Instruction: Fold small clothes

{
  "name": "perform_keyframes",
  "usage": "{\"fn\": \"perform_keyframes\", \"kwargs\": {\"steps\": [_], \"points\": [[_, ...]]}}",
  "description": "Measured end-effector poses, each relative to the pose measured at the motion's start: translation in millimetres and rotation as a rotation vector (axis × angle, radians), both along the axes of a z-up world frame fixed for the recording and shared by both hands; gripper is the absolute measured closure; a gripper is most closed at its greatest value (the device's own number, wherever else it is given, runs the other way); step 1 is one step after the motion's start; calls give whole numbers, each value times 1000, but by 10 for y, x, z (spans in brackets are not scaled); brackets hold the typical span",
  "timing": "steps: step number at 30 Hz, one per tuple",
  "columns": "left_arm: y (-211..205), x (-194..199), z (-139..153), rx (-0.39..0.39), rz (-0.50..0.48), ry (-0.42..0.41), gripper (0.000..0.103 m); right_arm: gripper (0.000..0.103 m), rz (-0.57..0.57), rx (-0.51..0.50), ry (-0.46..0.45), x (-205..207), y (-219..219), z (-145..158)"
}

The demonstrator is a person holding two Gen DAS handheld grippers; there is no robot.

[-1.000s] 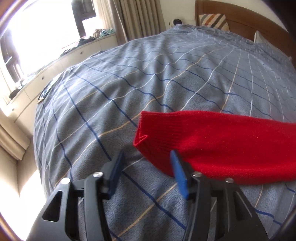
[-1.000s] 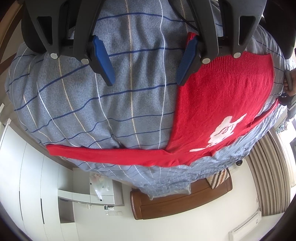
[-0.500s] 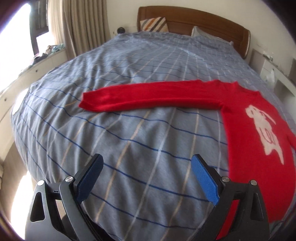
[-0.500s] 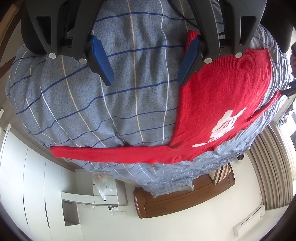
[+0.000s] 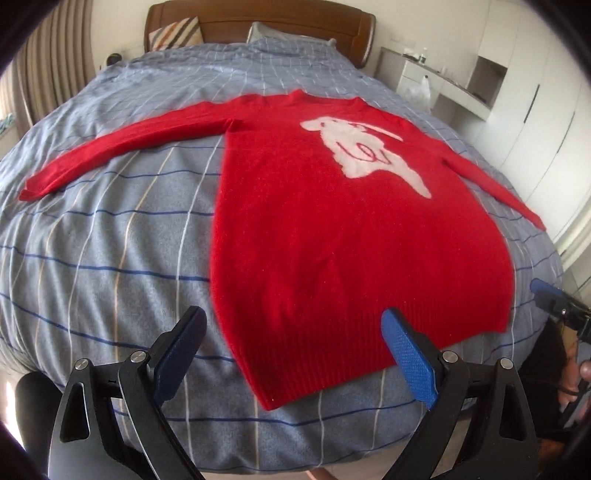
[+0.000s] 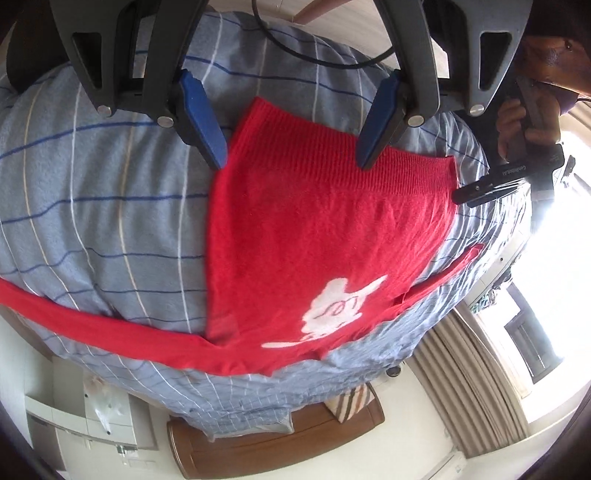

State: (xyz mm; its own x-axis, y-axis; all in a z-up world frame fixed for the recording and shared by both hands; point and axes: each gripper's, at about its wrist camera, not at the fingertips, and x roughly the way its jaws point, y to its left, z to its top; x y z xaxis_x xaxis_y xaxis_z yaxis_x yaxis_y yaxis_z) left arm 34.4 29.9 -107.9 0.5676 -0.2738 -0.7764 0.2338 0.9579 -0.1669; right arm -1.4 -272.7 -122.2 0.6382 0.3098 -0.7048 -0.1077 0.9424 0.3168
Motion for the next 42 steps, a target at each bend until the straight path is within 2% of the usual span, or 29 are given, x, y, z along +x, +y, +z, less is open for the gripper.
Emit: {"fn": "perform_keyframes", "kwargs": {"steps": [4, 8, 12, 16, 24, 28, 30, 35, 39, 42], "points": [[119, -52, 65, -8, 65, -20, 6, 31, -58, -101, -76, -70, 129, -60], [285, -87, 127, -32, 158, -62, 6, 31, -166, -99, -63, -158, -7, -188], [353, -126, 122, -45, 234, -107, 6, 31, -226, -89, -110, -184, -156, -93], [297, -140, 107, -50, 221, -88, 6, 31, -223, -104, -121, -190, -147, -86], [60, -203, 214, -72, 119, -59, 6, 31, -201, -136, -160, -247, -62, -43], [-85, -193, 192, 8, 68, 34, 2, 30, -206, -140, -171, -252, -53, -26], [-101, -264, 186, 29, 61, 28, 2, 30, -207, -147, -180, -259, -39, -12], [66, -449, 359, -33, 108, -26, 2, 24, -192, -179, -204, -299, 28, 57], [245, -502, 572, -129, 157, -55, 2, 21, -183, -217, -238, -393, 79, 154], [313, -515, 736, -163, 169, -84, 2, 19, -185, -236, -257, -469, 94, 218]]}}
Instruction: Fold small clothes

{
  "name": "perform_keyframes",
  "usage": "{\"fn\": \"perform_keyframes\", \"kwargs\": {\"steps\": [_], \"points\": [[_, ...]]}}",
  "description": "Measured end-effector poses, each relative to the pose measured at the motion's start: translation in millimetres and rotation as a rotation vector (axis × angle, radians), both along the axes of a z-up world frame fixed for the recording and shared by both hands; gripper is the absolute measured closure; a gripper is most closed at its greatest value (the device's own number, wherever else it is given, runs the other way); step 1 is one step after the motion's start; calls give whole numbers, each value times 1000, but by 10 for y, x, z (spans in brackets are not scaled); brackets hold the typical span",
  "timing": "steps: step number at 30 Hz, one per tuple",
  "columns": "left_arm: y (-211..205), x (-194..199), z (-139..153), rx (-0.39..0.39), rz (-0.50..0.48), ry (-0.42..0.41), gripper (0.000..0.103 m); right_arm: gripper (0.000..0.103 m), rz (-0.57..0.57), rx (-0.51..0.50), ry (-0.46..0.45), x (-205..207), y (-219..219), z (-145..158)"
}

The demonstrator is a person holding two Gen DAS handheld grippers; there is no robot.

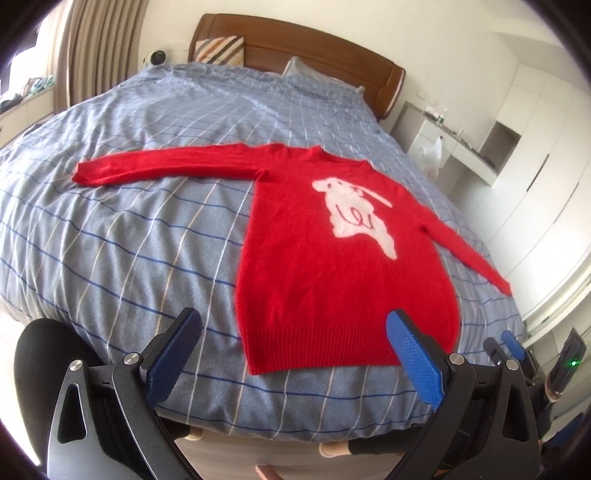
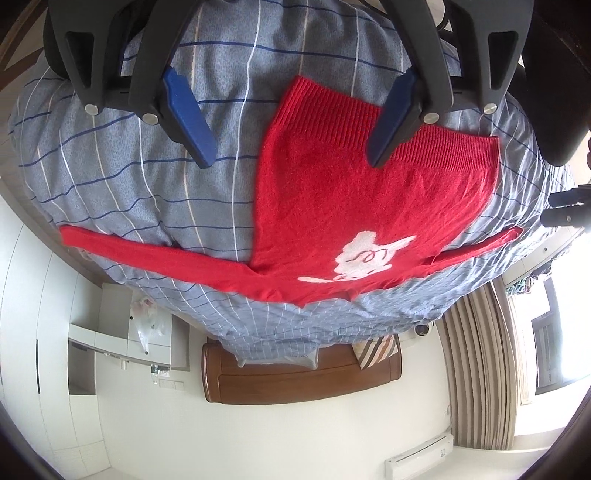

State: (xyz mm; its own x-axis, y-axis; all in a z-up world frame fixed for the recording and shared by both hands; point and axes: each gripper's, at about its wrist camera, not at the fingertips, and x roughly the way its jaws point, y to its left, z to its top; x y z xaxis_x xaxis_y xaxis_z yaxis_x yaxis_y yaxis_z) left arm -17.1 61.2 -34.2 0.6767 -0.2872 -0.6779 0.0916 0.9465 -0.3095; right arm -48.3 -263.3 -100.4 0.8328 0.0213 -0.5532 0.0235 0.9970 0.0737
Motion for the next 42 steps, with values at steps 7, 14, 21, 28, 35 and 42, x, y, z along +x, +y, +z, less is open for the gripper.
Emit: {"fn": "perform_keyframes", "kwargs": {"steps": [7, 14, 21, 28, 35, 42], "points": [[18, 69, 184, 54, -9, -91, 2, 15, -52, -36, 7, -64, -10, 120], [-8, 176, 12, 92, -9, -73, 2, 10, -85, -27, 27, -76, 32, 248], [29, 354, -69, 123, 75, -61, 2, 9, -24, -82, 53, 113, 121, 10], [-39, 478, -99, 152, 79, -54, 2, 9, -19, -66, 59, 147, 109, -77], [-50, 472, -153, 152, 81, -51, 2, 9, -40, -47, 44, 109, 40, -25], [57, 498, -185, 176, 107, -57, 2, 9, -57, 134, 16, 293, -506, 173]]}}
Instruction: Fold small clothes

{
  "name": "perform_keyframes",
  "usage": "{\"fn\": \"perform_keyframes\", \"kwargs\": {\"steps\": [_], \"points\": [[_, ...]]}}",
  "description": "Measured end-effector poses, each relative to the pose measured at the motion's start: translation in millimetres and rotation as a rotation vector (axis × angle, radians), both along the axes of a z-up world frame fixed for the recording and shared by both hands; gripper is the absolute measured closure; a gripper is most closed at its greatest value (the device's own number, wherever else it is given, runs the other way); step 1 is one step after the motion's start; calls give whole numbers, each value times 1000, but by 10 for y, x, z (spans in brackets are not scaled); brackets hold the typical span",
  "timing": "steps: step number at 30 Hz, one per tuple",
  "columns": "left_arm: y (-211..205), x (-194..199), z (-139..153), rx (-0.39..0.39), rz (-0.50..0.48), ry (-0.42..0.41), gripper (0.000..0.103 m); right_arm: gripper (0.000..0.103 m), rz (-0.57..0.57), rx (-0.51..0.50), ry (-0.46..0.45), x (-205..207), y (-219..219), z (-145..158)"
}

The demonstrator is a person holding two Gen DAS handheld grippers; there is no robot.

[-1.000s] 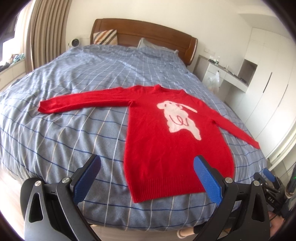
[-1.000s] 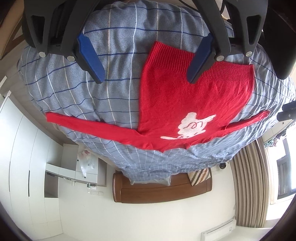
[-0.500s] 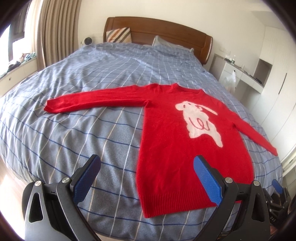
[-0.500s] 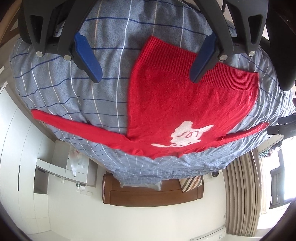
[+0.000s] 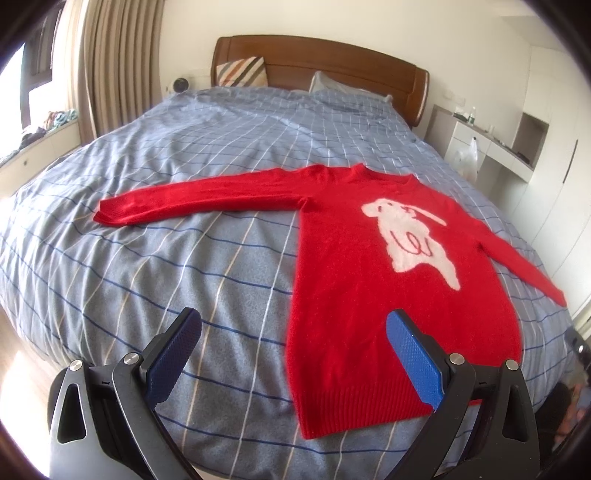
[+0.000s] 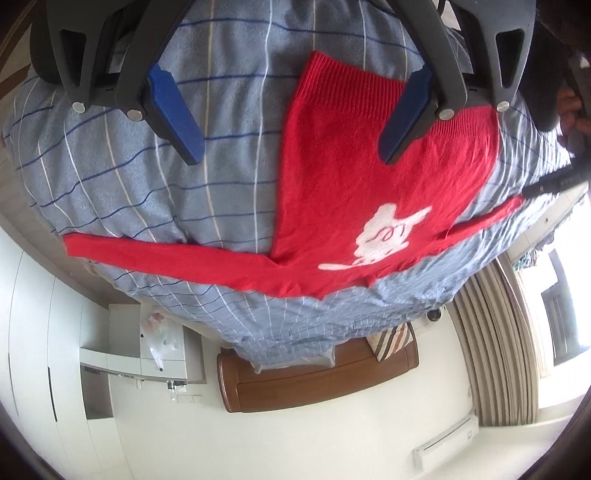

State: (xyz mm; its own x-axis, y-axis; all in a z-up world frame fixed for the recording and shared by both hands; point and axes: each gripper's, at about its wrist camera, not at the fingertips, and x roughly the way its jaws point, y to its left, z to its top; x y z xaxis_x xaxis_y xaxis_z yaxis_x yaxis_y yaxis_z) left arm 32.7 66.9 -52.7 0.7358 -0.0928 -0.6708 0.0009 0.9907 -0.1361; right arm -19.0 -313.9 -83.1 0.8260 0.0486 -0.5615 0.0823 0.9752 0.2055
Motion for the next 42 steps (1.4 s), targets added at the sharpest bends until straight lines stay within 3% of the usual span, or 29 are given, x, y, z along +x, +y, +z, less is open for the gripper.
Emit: {"fn": "perform_keyframes", "kwargs": {"steps": [3, 5, 7, 9, 10, 11, 16, 20, 22, 24, 26, 30, 33, 37, 39, 42], "points": [[60, 38, -33, -17, 17, -4, 2, 9, -66, 166, -13, 310, -648, 125], [94, 57, -59, -36, 28, -8, 2, 9, -142, 391, -11, 535, -1251, 51], [120, 63, -85, -50, 39, -10, 2, 12, -295, 661, 28, 659, -1853, -210], [155, 52, -111, -58, 48, -10, 2, 23, -450, 899, 44, 601, -2275, -542], [174, 44, -129, -61, 53, -8, 2, 27, -511, 948, 44, 548, -2408, -651], [196, 39, -154, -63, 58, -4, 2, 38, -554, 958, 33, 503, -2504, -709], [296, 102, -309, -76, 85, 44, 2, 48, -599, 983, 17, 601, -2727, -847], [352, 102, -365, -65, 105, 3, 2, 48, -631, 942, 7, 761, -2818, -787], [379, 108, -426, -50, 117, -8, 2, 57, -625, 909, 35, 878, -2846, -777], [410, 113, -509, -39, 129, -2, 2, 86, -637, 868, 67, 963, -2894, -784], [444, 119, -588, -33, 138, 11, 2, 98, -661, 833, 95, 1014, -2959, -800], [490, 108, -642, -20, 144, 16, 2, 98, -605, 682, 80, 1189, -2849, -388], [510, 124, -640, -23, 148, 0, 2, 98, -453, 538, 9, 1493, -2455, 258], [555, 149, -662, -42, 153, 7, 2, 98, -194, 385, -64, 2070, -1535, 1026], [585, 146, -658, -42, 157, 1, 2, 98, -65, 336, -63, 2384, -968, 1220], [625, 155, -661, -49, 168, 1, 2, 98, 106, 245, -28, 2812, -49, 1212]]}}
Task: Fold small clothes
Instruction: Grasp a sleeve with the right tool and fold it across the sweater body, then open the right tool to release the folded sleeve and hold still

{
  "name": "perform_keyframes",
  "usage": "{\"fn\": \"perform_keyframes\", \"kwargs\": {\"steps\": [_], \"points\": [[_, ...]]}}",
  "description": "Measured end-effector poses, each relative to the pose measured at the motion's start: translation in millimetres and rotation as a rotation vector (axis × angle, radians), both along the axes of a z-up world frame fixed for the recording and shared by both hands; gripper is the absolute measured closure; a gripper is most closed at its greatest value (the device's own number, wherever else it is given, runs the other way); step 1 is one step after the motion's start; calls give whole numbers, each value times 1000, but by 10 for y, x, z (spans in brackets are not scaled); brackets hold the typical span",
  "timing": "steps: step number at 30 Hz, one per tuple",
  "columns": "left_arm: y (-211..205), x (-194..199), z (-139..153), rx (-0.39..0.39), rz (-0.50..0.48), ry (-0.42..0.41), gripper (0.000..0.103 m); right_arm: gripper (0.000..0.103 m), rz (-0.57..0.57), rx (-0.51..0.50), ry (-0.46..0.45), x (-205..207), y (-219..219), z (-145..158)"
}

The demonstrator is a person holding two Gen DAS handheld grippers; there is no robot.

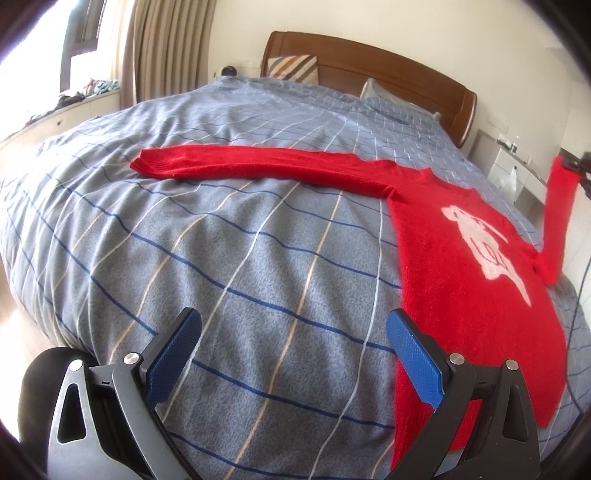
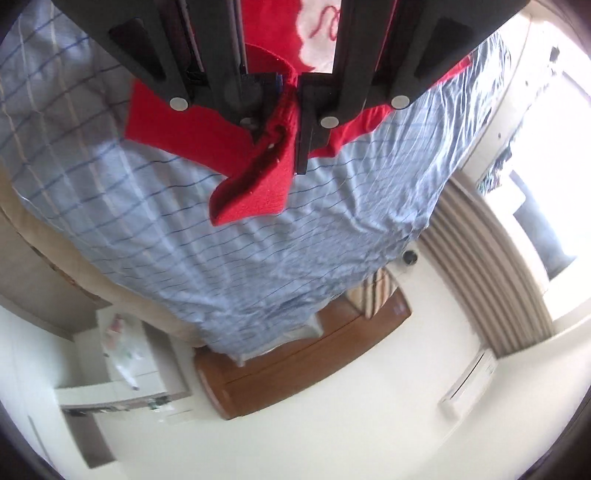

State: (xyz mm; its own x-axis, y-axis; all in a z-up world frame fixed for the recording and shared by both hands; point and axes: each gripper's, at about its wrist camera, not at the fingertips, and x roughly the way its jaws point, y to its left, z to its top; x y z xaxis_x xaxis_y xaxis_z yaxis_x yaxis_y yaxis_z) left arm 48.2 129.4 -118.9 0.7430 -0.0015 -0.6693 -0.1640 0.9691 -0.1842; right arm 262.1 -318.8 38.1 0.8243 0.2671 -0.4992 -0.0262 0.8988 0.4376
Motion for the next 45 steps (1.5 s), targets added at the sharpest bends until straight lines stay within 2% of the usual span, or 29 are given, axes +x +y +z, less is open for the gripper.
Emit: {"fn": "perform_keyframes", "kwargs": {"steps": [4, 5, 6, 7, 8, 10, 13, 16, 19, 22, 26, 29, 32, 34, 38, 42, 45], "points": [[5, 28, -42, 1, -3, 19, 2, 97, 163, -85, 96, 390, 1027, -468], [-2, 28, -48, 7, -5, 20, 2, 89, 181, -99, 134, 453, 1218, -641], [-10, 28, -51, 14, -7, 21, 2, 62, 202, -92, 176, 504, 1372, -817], [-18, 27, -54, 20, -8, 21, 2, 45, 232, -60, 223, 556, 1496, -989], [-21, 26, -56, 24, -8, 22, 2, 35, 261, -1, 256, 560, 1570, -1151], [-20, 28, -61, 20, -7, 26, 2, 35, 293, 109, 285, 456, 1621, -1382], [-25, 36, -71, 12, -7, 31, 2, 35, 341, 187, 270, 166, 1579, -1518], [-45, 34, -74, 8, -15, 33, 2, 34, 324, 80, 195, -292, 1284, -1448], [-51, 41, -78, -4, -19, 35, 2, 32, 233, -122, 136, -770, 832, -1374], [-56, 41, -82, -7, -19, 37, 2, 31, 101, -256, 129, -1188, 330, -1431], [-70, 35, -85, -6, -23, 39, 2, 28, -68, -402, 153, -1530, -157, -1569], [-83, 37, -81, 4, -21, 56, 2, 28, -128, -429, 138, -1732, -321, -1643], [-97, 11, -36, 15, -11, 64, 2, 27, -165, -411, 111, -1921, -333, -1733], [-100, 7, 11, 16, -7, 62, 2, 27, -153, -418, 150, -1929, -310, -1794], [-109, 71, 117, 23, -16, 58, 2, 26, -142, -485, 90, -1952, -242, -1715], [-105, 143, 252, 14, -6, 35, 2, 26, -135, -455, 121, -1937, -270, -1769], [-115, 210, 323, -6, -10, 29, 2, 26, -139, -465, 109, -1950, -261, -1757]]}}
